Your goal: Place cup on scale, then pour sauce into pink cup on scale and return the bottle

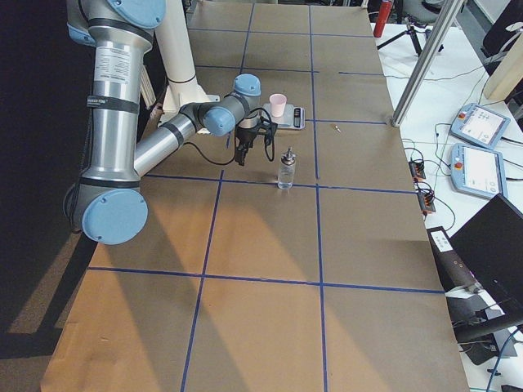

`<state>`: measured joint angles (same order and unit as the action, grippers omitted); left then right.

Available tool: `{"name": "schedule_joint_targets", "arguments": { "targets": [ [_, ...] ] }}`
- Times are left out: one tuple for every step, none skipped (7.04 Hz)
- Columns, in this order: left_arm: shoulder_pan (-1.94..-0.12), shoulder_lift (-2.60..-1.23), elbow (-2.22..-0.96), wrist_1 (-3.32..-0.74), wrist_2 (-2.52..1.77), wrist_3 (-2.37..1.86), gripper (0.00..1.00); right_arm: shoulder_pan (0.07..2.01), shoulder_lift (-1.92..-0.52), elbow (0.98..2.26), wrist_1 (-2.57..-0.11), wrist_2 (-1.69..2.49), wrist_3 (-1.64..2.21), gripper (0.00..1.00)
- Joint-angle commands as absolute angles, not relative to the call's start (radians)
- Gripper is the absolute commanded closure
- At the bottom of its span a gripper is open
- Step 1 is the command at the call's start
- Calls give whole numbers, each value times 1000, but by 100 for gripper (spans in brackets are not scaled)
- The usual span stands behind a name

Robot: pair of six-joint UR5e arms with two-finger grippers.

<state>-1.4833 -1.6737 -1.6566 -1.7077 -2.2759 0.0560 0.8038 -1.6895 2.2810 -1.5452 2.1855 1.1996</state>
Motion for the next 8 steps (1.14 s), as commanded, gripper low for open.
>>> {"name": "schedule_joint_targets", "arguments": {
  "targets": [
    [-1482,-1674,-1664,-1709,-2276,54,0,1108,-1687,2214,-1606,2426,878,0],
    [-1483,-1677,-1664,-1709,-2276,54,0,1212,-1686,2154,-1617,2466,707,0],
    [-1483,-1680,-1664,-1707,-2276,54,0,1271,-1684,2088,-1618,2479,583,0],
    [-1483,-1680,-1666,-1707,-2276,54,0,1328,-1681,2016,-1618,2477,428,0],
    [-1483,-1680,-1664,-1707,-2275,54,0,1406,-1677,1926,-1617,2476,183,0],
    [-1483,-1675,-1661,-1707,-2275,55,0,1470,-1671,1836,-1617,2459,-26,0],
    [-1483,-1674,-1658,-1707,-2273,57,0,1538,-1633,1754,-1617,2429,-175,0],
    [-1483,-1667,-1654,-1704,-2275,58,0,1563,-1628,1714,-1611,2410,-216,0]
  ]
}}
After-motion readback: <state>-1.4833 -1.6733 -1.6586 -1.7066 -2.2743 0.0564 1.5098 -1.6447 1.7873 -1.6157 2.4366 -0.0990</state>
